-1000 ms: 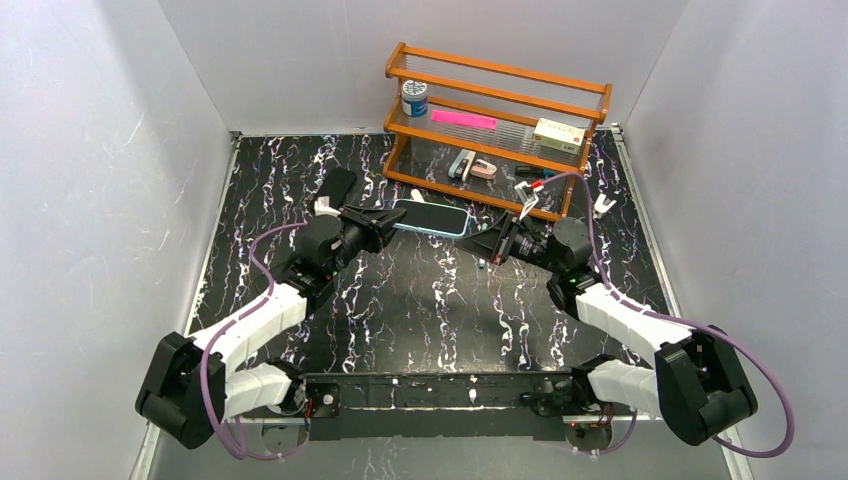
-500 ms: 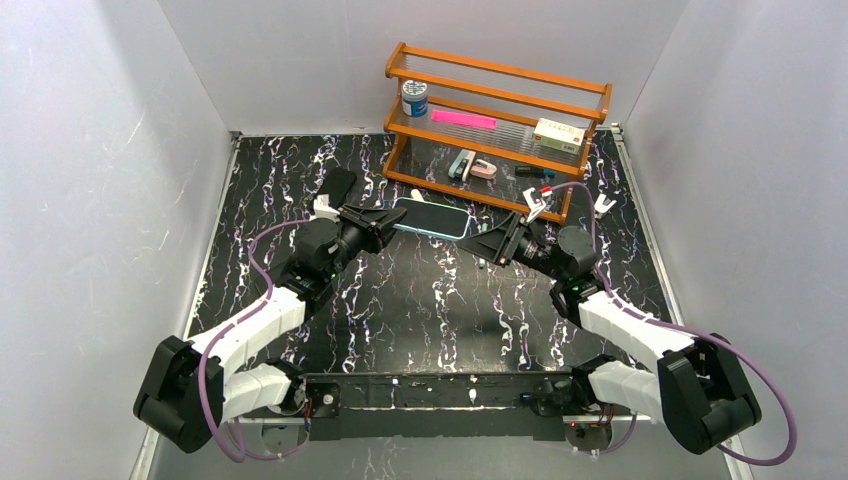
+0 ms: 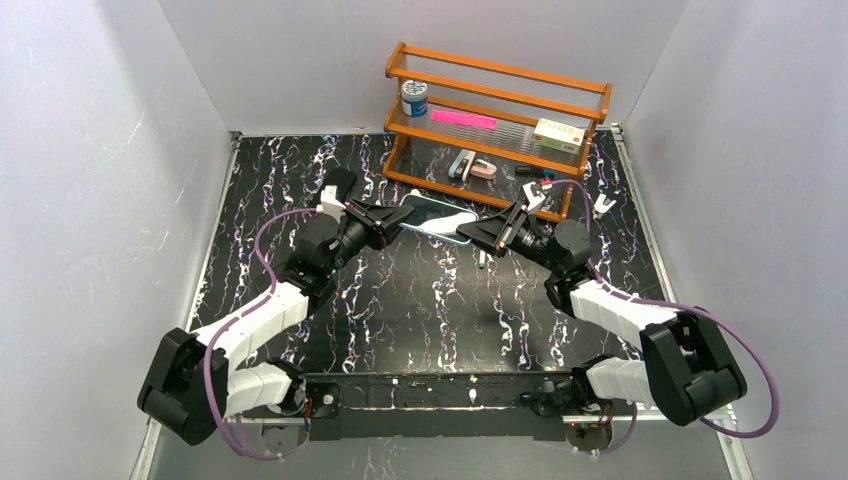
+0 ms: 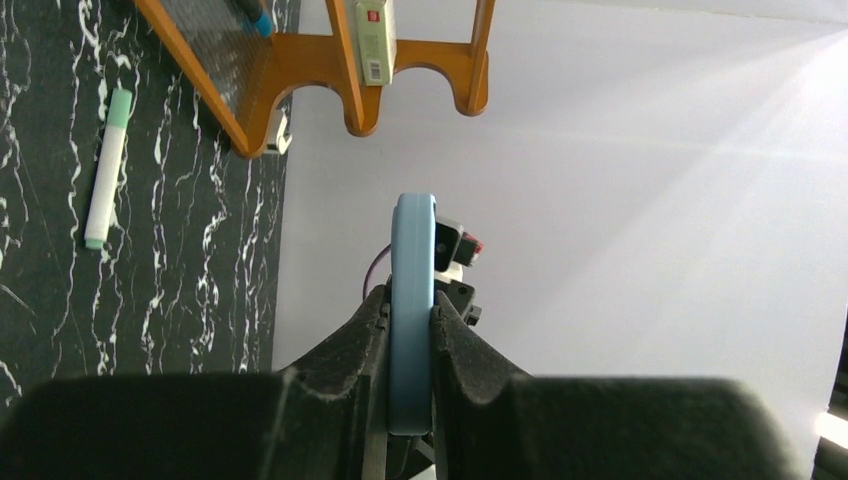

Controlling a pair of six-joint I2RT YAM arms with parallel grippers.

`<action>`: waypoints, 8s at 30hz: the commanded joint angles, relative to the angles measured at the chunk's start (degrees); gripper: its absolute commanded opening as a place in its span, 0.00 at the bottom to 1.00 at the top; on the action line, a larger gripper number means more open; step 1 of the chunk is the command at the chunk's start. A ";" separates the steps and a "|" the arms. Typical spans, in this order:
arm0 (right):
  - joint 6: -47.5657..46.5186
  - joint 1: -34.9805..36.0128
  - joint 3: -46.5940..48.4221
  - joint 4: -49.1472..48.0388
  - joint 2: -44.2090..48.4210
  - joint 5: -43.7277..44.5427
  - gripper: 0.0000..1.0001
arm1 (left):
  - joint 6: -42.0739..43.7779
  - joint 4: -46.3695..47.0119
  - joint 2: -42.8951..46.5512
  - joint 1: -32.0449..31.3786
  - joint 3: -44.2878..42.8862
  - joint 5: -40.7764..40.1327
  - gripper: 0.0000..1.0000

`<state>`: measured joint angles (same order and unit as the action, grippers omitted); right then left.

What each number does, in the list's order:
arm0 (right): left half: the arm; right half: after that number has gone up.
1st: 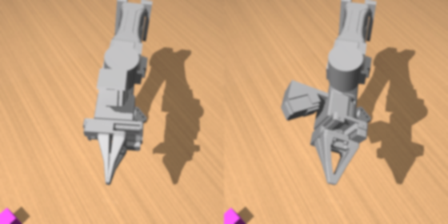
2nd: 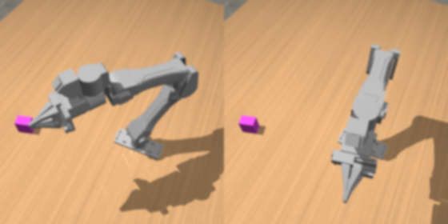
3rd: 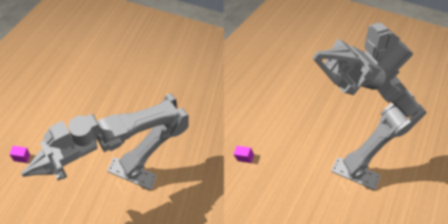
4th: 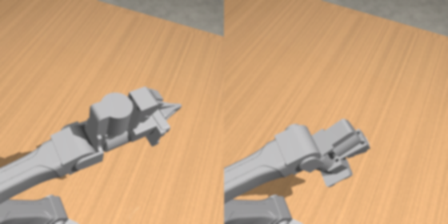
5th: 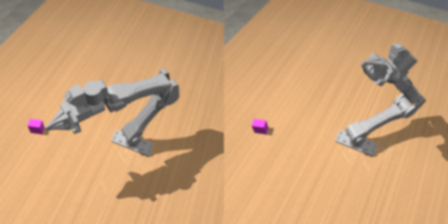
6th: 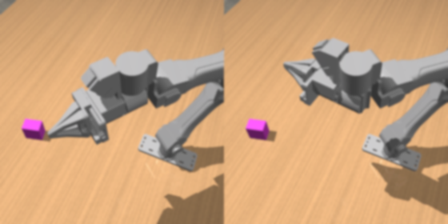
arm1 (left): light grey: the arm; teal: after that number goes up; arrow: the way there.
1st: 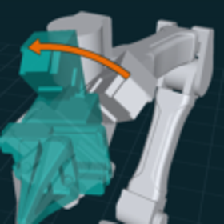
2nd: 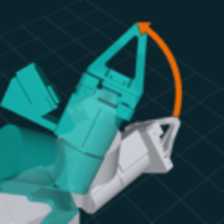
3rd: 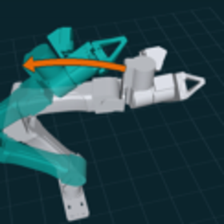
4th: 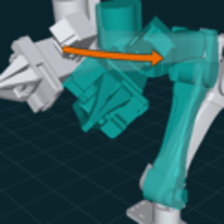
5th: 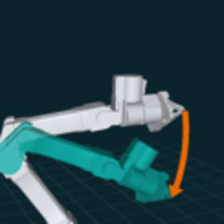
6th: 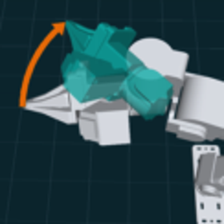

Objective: Take the phone out of the phone case
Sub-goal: Remove the phone case from the phone.

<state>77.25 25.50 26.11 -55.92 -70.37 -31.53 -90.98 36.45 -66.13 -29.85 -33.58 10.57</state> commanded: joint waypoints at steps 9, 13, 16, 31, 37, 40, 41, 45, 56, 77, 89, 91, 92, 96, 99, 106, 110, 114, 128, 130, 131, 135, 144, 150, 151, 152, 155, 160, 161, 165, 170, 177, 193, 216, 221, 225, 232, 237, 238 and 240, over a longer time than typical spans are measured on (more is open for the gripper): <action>7.03 -0.18 4.98 -8.11 -1.12 -0.38 0.01 | 0.05 5.68 -1.35 -0.51 -3.60 -0.87 0.36; 9.31 0.04 4.64 -8.15 -0.53 2.30 0.01 | 0.82 6.40 -2.60 -1.20 -4.50 -1.66 0.40; 10.22 0.40 4.52 -7.54 -0.08 3.81 0.01 | 1.06 7.11 -3.23 -1.35 -4.64 -3.07 0.39; 8.33 3.88 5.27 -3.87 0.26 6.74 0.02 | 1.10 10.07 -6.62 -2.67 -5.65 -7.03 0.13; 4.95 3.90 3.67 -2.49 1.26 4.63 0.38 | 0.41 10.31 -5.32 -2.67 -4.65 -9.77 0.00; 1.09 3.88 3.31 -2.61 1.82 1.77 0.55 | -0.39 10.31 -5.41 -2.67 -4.83 -9.78 0.00; -0.24 3.82 3.22 -2.72 1.95 0.27 0.58 | -0.54 10.33 -5.41 -2.67 -4.95 -9.78 0.00; -3.63 3.80 1.77 -4.05 2.98 -4.03 0.61 | -0.60 10.31 -5.24 -2.67 -5.26 -9.73 0.00; -5.71 3.79 1.76 -2.00 3.95 -1.40 0.55 | -1.57 10.22 -4.20 -2.67 -5.09 -7.31 0.00; -16.45 3.77 1.33 -3.37 3.47 -2.76 0.08 | -2.05 9.31 -3.53 -2.67 -5.62 -2.67 0.00; -35.81 3.31 8.07 9.50 2.41 -8.28 0.01 | -1.19 8.83 -6.19 -2.67 -8.86 6.17 0.00; -38.09 3.33 9.61 11.36 1.48 -8.74 0.01 | -0.69 8.82 -6.71 -2.67 -9.73 7.85 0.00; -39.70 3.33 10.32 12.57 1.06 -8.64 0.01 | -0.49 8.82 -6.73 -2.67 -10.01 8.52 0.00; -43.87 3.27 12.78 16.14 -0.41 -7.96 0.01 | 0.07 9.29 -6.93 -2.67 -11.26 10.65 0.00; -45.84 3.27 13.94 18.37 -1.95 -7.43 0.01 | 0.74 10.24 -7.23 -2.67 -12.36 12.92 0.00; -46.53 2.29 15.28 22.50 -3.71 -5.77 0.01 | 0.94 14.90 -8.41 -2.56 -12.82 18.17 0.00; -45.44 1.67 16.33 26.16 -3.23 -5.25 0.14 | 2.85 15.22 -8.36 -0.77 -12.28 20.37 0.00; -44.92 0.90 16.04 29.81 -0.99 -5.56 0.38 | 5.25 15.19 -7.93 3.79 -11.16 22.59 0.00; -53.84 0.49 9.72 34.28 14.83 -3.83 0.78 | 13.22 14.89 -13.21 13.94 -16.59 40.65 0.00; -57.66 0.51 10.65 35.75 15.57 -5.53 0.78 | 14.34 14.82 -14.47 13.95 -17.90 43.76 0.00; -60.13 0.52 11.70 37.13 15.41 -6.92 0.78 | 14.97 14.80 -14.76 13.94 -18.49 45.06 0.00; -67.19 0.47 16.19 42.37 12.60 -15.03 0.75 | 18.59 14.32 -15.24 13.97 -20.52 49.91 0.00; -77.04 0.76 24.76 50.47 5.59 -28.31 0.63 | 23.47 12.00 -15.06 13.94 -22.22 53.50 0.00; -77.17 1.57 27.13 50.47 3.07 -33.04 0.58 | 26.29 8.02 -13.89 13.97 -22.70 51.98 0.00; -77.17 1.65 27.37 50.39 2.71 -33.39 0.58 | 27.58 6.10 -13.46 13.88 -23.06 51.52 0.00; -77.91 1.79 27.60 50.31 2.39 -33.63 0.57 | 29.64 3.09 -13.14 13.87 -23.51 50.84 0.00; -79.29 2.33 28.31 50.38 1.47 -34.24 0.55 | 39.44 -9.15 -11.30 13.86 -26.38 48.65 0.00; -81.19 2.67 29.21 51.57 -0.12 -34.23 0.54 | 42.66 -14.42 -10.42 13.87 -28.32 48.12 0.00; -81.45 2.71 29.31 51.75 -0.46 -34.14 0.54 | 42.74 -14.42 -10.21 13.80 -28.37 48.11 0.00; -82.21 2.83 29.60 52.09 -1.32 -32.52 0.53 | 43.39 -14.53 -9.11 13.68 -28.15 48.87 0.00; -82.44 3.11 29.91 51.80 -1.80 -32.29 0.53 | 44.33 -14.41 -7.83 13.38 -27.64 50.13 0.00; -83.25 5.93 31.17 51.70 -3.14 -32.36 0.53 | 45.47 -13.95 -7.11 11.45 -28.10 52.19 0.00; -86.23 8.38 31.50 53.56 -3.40 -30.54 0.49 | 45.23 -13.95 -4.85 10.90 -28.03 54.75 0.00; -90.52 8.44 33.85 53.75 -5.41 -29.17 0.09 | 44.08 -14.10 -5.85 6.63 -27.75 56.36 0.00; -92.37 8.49 33.31 50.60 -5.16 -23.40 0.01 | 43.39 -14.08 -5.43 5.21 -27.10 56.97 0.00; -96.58 8.44 33.83 51.13 -5.48 -17.49 0.01 | 42.53 -14.07 -4.86 4.80 -27.03 58.13 0.00; -101.96 8.43 34.00 48.95 -5.56 -9.63 0.01 | 40.79 -13.00 -3.51 4.71 -25.60 58.96 0.00; -98.37 8.34 34.00 48.07 -4.90 -10.68 0.02 | 41.66 -13.81 -3.05 4.71 -24.79 56.39 0.00; -96.58 8.34 33.27 47.13 -4.18 -10.88 0.05 | 43.78 -15.23 -3.04 4.75 -25.05 54.86 0.00; -92.39 8.34 30.99 44.61 -2.10 -10.66 0.13 | 48.84 -20.53 -3.04 4.80 -26.15 50.50 0.00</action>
<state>-19.51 34.52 56.73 1.39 -75.44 -48.16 -43.42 23.46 -72.60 -22.65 -58.70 59.99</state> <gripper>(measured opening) 0.209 0.146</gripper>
